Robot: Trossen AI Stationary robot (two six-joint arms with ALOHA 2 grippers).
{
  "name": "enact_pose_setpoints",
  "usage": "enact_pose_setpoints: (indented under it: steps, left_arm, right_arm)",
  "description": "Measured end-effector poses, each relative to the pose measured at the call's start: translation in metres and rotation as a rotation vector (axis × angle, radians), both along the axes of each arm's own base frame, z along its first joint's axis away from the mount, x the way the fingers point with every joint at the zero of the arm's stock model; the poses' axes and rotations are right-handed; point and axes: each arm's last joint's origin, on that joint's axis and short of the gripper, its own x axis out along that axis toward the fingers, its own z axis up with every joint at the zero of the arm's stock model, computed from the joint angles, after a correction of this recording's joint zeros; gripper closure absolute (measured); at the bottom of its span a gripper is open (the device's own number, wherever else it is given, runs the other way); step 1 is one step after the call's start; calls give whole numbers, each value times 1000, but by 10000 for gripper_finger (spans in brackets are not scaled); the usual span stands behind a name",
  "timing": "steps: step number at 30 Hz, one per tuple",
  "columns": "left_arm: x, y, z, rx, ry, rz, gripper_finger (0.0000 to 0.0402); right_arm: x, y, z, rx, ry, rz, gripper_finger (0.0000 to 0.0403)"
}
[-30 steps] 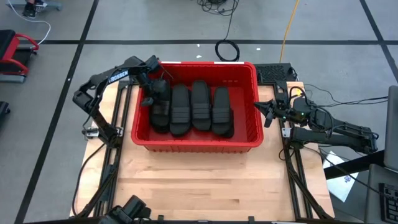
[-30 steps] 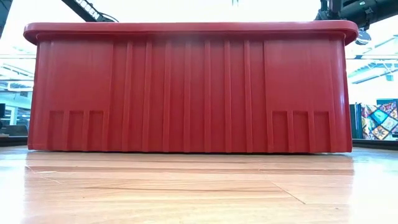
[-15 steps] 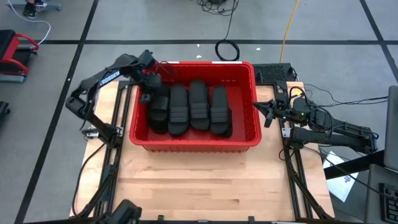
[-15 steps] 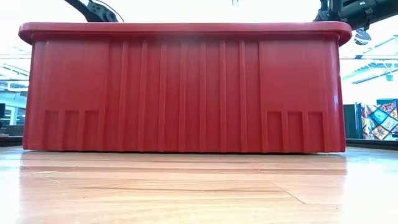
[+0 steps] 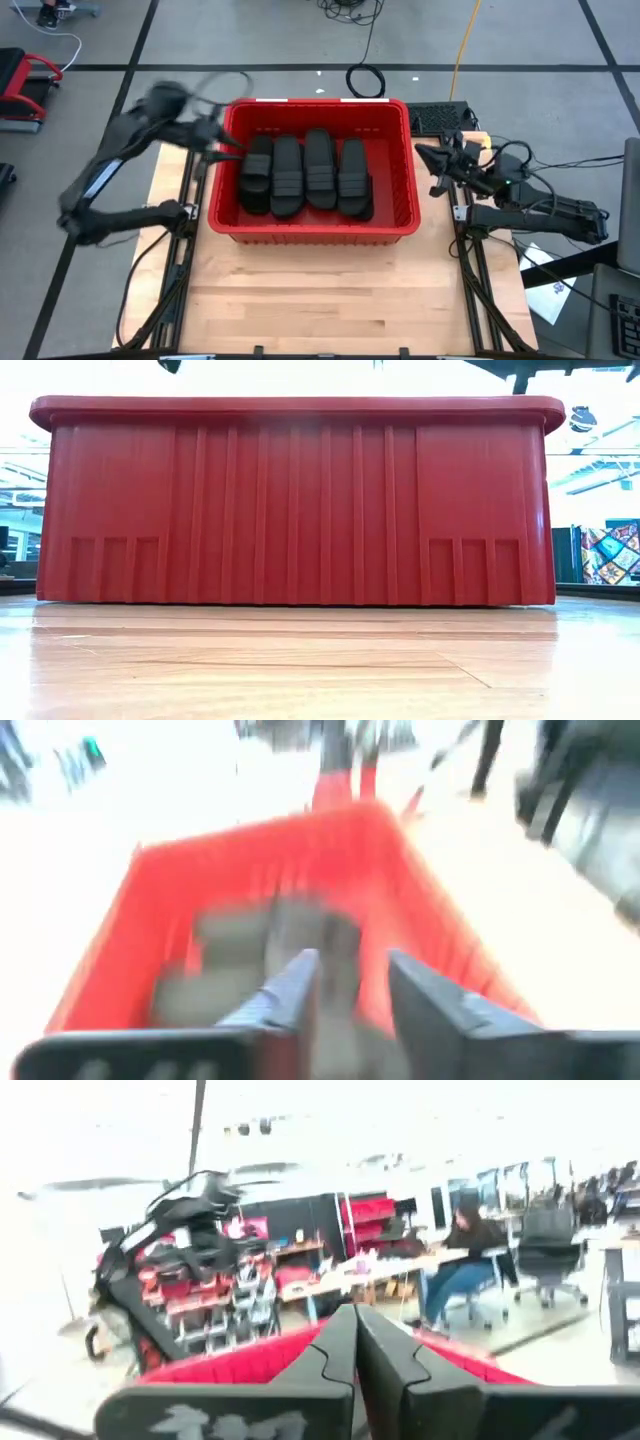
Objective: Pick and place slides into bin
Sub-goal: Return to Home Position
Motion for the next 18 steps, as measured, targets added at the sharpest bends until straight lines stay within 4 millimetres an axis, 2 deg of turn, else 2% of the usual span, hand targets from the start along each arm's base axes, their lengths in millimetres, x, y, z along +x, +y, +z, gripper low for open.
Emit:
enact_pose_setpoints:
  steps: [4,7,9,12,15,18]
  left_arm:
    - [-29,-44,36,-88,-245,10,376]
    - [-49,-69,42,-123,-350,62,390]
    - [-58,-77,39,-106,-455,127,395]
    - [-57,-74,23,-116,-714,164,399]
    - [-45,-64,-9,-184,-962,137,401]
    - [-29,-53,-47,-330,-1043,122,401]
  right_arm:
    - [12,3,0,50,-35,34,403]
    - [22,7,-8,128,21,74,403]
    - [28,12,-13,124,73,95,403]
    - [34,16,-18,71,136,105,403]
    - [37,16,-20,58,160,106,403]
    - [38,17,-21,58,163,120,403]
